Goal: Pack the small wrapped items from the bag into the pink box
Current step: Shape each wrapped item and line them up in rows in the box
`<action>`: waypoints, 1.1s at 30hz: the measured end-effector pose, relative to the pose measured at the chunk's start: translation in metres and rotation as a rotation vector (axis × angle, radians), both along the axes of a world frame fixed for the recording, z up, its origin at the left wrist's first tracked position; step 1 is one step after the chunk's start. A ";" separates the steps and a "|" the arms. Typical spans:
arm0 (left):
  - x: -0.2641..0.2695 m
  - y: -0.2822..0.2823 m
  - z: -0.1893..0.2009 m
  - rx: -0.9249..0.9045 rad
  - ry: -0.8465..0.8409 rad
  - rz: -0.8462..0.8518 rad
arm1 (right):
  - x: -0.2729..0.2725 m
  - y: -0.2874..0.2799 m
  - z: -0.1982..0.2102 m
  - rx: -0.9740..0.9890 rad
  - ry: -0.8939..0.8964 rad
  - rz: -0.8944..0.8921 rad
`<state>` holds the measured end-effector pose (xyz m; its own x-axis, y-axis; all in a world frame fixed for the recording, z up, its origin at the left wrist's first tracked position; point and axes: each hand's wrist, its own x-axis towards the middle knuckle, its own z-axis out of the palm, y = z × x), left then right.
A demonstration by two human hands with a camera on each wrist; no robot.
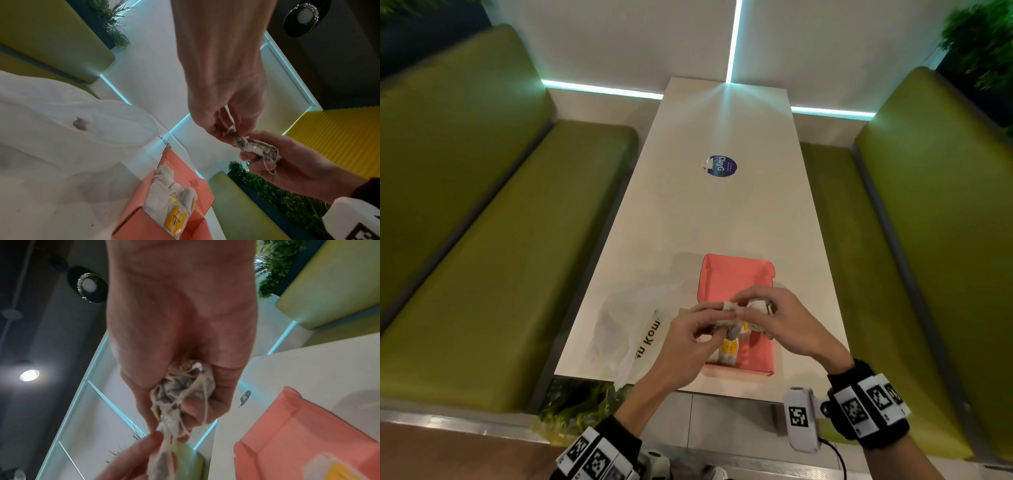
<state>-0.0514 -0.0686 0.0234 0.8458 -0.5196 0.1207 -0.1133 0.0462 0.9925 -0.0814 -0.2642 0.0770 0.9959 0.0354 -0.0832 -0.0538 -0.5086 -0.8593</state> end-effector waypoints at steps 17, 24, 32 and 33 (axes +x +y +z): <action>-0.013 -0.015 -0.053 0.285 0.007 0.020 | -0.013 0.012 -0.052 -0.166 0.061 -0.041; -0.013 -0.011 -0.064 0.529 -0.146 -0.057 | -0.012 0.011 -0.084 -0.233 0.144 0.015; -0.024 -0.008 -0.073 0.783 -0.586 -0.177 | -0.007 0.018 -0.101 -0.319 0.160 -0.021; -0.025 -0.007 -0.078 0.826 -0.663 -0.204 | -0.007 0.020 -0.102 -0.338 0.141 -0.040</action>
<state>-0.0766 -0.0759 -0.0542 0.6289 -0.7743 0.0702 -0.7059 -0.5308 0.4690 -0.0888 -0.2443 -0.0246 0.9738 -0.0568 -0.2200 -0.1856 -0.7574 -0.6260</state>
